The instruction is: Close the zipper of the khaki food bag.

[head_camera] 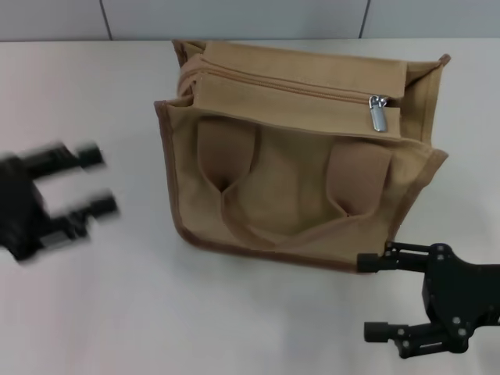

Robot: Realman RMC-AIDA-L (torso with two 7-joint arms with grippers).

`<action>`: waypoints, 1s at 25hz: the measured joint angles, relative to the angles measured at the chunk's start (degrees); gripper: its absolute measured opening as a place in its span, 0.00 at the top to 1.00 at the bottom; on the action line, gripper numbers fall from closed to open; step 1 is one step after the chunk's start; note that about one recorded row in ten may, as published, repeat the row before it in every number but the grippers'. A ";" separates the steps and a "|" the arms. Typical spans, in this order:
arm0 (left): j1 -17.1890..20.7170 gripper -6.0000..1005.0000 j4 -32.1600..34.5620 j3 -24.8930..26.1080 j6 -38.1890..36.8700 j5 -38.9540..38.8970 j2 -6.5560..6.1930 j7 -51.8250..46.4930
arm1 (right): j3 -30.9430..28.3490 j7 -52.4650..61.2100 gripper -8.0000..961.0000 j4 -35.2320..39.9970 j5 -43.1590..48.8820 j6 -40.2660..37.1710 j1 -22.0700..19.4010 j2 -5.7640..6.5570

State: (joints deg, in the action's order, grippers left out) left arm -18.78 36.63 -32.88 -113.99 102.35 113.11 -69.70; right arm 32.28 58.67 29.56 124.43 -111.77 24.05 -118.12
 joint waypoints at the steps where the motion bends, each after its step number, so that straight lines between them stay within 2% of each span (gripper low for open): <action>1: 0.43 0.42 -1.33 -3.71 0.03 1.79 1.38 4.30 | 0.04 -0.94 0.14 -0.41 0.21 0.11 0.08 -0.40; 2: 0.47 0.39 -3.62 -8.10 0.51 3.08 2.68 8.72 | 0.04 -1.45 0.14 -0.64 0.25 0.23 0.07 -0.56; 5: 0.25 0.31 -4.72 -9.61 1.09 3.87 3.20 10.35 | 0.06 -2.08 0.14 -0.98 0.27 0.42 0.04 -0.76; 6: -0.06 0.29 -5.83 -10.91 1.76 5.02 3.86 11.52 | 0.07 -2.47 0.14 -1.57 0.34 0.83 0.08 -0.87; 9: -0.44 0.21 -6.48 -11.55 2.41 6.15 4.29 12.18 | 0.15 -2.54 0.14 -2.09 0.46 1.52 0.23 -0.88; 10: -1.20 0.19 -7.12 -11.82 4.06 8.35 5.12 12.45 | 0.27 -2.57 0.14 -2.17 0.49 1.74 0.24 -0.89; 11: -1.53 0.18 -7.72 -11.82 4.77 8.84 5.28 12.57 | 0.55 -2.63 0.14 -2.29 0.52 2.08 0.24 -0.89; 25: -1.72 0.17 -8.41 -11.89 4.84 8.83 5.18 13.16 | 0.68 -2.68 0.14 -2.75 0.44 2.37 0.20 -0.88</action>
State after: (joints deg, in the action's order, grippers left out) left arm -20.50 28.22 -44.77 -109.14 111.18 118.29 -56.54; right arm 32.96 55.98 26.81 124.87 -109.41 24.26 -119.00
